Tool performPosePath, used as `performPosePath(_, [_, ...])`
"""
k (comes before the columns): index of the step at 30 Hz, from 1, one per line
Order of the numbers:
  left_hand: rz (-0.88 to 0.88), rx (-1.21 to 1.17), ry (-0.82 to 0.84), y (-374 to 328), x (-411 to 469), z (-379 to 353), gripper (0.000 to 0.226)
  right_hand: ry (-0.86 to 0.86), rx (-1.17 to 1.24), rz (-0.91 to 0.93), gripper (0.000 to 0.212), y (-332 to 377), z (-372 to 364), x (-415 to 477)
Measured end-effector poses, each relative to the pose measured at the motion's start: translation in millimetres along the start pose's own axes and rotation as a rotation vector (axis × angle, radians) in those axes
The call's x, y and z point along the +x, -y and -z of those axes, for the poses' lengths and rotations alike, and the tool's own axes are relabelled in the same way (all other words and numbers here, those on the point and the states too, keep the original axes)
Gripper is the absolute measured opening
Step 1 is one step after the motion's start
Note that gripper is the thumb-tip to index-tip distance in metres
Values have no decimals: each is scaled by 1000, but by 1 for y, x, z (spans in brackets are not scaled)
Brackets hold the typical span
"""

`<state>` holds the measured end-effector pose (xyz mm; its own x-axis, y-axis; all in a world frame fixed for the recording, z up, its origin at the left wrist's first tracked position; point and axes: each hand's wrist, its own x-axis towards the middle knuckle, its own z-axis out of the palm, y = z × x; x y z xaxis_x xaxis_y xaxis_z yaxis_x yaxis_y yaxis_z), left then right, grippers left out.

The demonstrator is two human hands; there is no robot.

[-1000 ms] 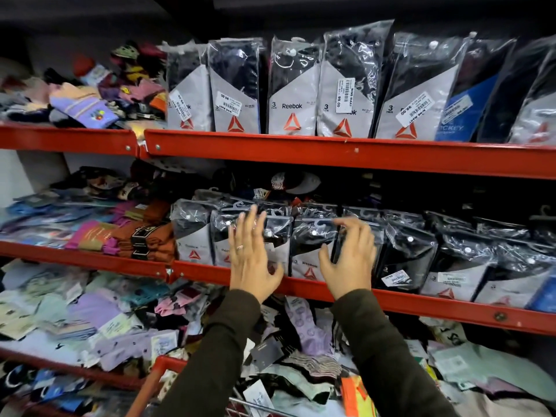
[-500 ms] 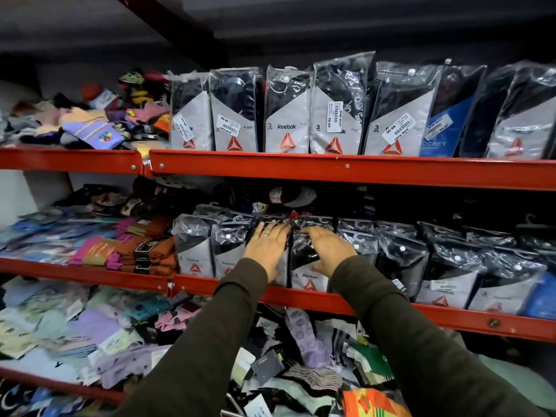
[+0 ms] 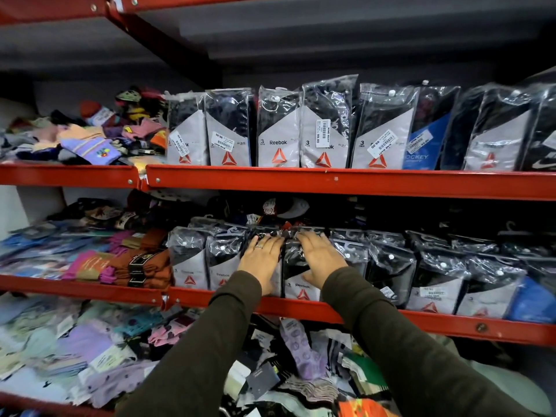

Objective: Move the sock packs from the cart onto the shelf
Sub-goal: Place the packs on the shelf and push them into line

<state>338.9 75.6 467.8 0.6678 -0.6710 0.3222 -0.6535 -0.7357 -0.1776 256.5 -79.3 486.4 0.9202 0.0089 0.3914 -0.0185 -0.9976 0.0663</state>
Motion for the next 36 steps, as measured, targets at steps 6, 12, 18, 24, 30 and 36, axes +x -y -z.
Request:
performPosePath(6, [6, -104, -51, -16, 0, 31, 141, -136, -78, -129, 114, -54, 19, -35])
performPosePath(12, [-206, -98, -137, -96, 32, 49, 120, 12, -140, -285, 117, -111, 33, -57])
performPosePath(18, [-156, -26, 28, -150, 53, 36, 115, 156, -241, -236, 106, -117, 19, -69])
performPosePath(24, [-100, -14, -15, -160, 53, 24, 109, 103, -200, -143, 93, -132, 14, -77])
performPosePath(30, [-16, -76, -79, -174, 49, 23, 73, 106, -102, -96, 94, -146, 16, -81])
performPosePath(36, [-25, -92, -101, -173, 48, 25, 68, 95, -144, -148, 91, -134, 11, -76])
